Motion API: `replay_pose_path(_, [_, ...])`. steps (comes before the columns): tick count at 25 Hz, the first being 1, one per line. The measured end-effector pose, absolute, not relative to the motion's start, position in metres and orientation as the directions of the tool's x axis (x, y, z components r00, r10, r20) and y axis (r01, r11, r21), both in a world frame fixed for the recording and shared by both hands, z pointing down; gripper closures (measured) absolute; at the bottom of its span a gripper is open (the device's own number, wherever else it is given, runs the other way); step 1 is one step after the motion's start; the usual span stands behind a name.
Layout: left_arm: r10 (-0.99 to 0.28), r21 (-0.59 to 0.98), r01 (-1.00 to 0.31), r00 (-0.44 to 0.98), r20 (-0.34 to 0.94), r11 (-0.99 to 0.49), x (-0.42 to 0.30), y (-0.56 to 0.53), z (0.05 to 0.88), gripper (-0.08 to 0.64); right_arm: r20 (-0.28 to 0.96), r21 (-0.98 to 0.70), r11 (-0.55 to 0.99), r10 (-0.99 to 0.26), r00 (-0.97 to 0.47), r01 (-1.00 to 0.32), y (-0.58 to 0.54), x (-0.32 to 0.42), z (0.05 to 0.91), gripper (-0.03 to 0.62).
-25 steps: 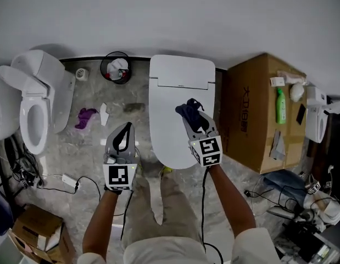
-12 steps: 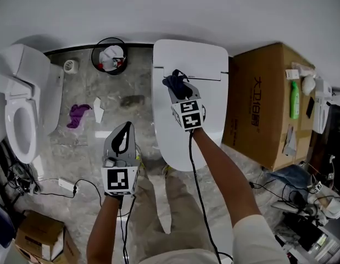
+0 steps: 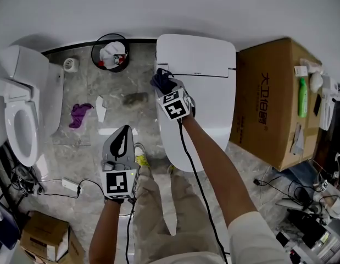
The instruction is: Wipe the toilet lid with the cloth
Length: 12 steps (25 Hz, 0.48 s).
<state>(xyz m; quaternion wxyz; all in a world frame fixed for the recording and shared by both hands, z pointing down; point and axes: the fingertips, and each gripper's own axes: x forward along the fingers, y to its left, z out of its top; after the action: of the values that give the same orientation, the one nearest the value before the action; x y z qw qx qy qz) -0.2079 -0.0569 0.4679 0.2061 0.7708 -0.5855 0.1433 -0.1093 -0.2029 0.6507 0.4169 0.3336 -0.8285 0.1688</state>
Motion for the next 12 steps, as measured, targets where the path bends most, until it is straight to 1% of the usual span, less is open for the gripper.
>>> replay_pose_path(2, [-0.838, 0.154, -0.96, 0.28, 0.468, -0.234, -0.204, -0.054, 0.47, 0.558, 0.816, -0.016, 0.714, -0.395, -0.422, -0.7, -0.203, -0.101, 0.661, 0.43])
replay_pose_path(6, [-0.828, 0.149, -0.957, 0.29, 0.479, -0.249, -0.195, -0.051, 0.474, 0.558, 0.808, -0.077, 0.696, -0.376, -0.453, -0.714, -0.209, -0.094, 0.668, 0.426])
replay_pose_path(9, [-0.823, 0.153, -0.953, 0.303, 0.48, -0.262, -0.185, -0.05, 0.477, 0.558, 0.809, -0.039, 0.705, -0.394, -0.437, -0.708, -0.214, -0.082, 0.666, 0.428])
replay_pose_path(12, [-0.81, 0.155, -0.949, 0.314, 0.495, -0.273, -0.178, -0.045, 0.483, 0.558, 0.812, -0.023, 0.675, -0.417, -0.408, -0.737, -0.213, -0.057, 0.67, 0.43])
